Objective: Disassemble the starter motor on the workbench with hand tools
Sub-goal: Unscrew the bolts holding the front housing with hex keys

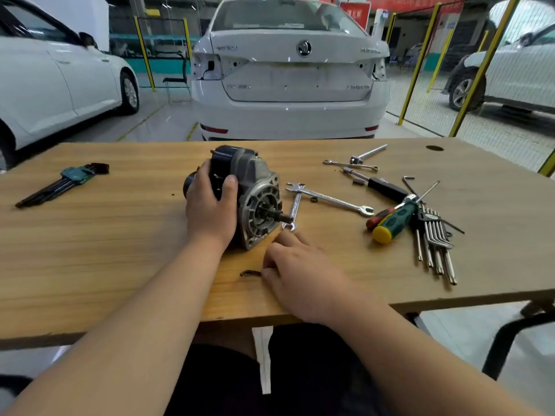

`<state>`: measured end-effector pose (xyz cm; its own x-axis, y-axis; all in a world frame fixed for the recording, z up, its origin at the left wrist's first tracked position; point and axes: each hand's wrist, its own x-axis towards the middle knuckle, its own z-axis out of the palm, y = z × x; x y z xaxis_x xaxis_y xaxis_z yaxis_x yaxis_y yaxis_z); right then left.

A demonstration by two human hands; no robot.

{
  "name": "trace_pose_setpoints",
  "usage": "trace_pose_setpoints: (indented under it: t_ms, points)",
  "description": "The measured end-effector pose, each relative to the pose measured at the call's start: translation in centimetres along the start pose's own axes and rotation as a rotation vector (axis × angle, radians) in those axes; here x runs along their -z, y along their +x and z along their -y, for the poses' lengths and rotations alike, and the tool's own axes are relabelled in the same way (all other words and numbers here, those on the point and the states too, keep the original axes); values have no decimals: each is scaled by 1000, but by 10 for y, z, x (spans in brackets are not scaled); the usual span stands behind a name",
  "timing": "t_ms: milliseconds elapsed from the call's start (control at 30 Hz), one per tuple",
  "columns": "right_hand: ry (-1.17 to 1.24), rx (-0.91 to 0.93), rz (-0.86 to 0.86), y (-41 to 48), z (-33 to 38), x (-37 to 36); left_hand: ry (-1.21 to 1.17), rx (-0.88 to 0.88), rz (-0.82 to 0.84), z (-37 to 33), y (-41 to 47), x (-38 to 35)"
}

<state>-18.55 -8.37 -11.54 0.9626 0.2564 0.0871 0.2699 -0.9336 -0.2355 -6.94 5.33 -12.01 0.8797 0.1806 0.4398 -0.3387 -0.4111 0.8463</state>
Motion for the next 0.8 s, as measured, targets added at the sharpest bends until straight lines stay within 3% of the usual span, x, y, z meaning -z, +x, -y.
trace_pose_setpoints:
  t_ms: [200,300,367,467,533,633,700,800]
  points:
    - [-63,-114,-4,18,-23,12,-23,-12,13,3,2,1]
    - [89,-86,28,13,-33,18,-25,1,6,4,3,1]
    - [326,-64,-46,8,-40,21,-22,3,0,5,4,1]
    - [811,0,-317,5,-43,31,-40,2,-10,4,4,0]
    - [1186,-55,-432,18,-46,39,-47,10,-26,3,4,-1]
    - [1888,-147,-352,46,-52,52,-63,27,-20,4,5,0]
    - [1884,-154,-331,58,-56,49,-66,24,-8,5,4,0]
    - [1505,-257,-487,62,-60,32,-65,9,-2,7,3,0]
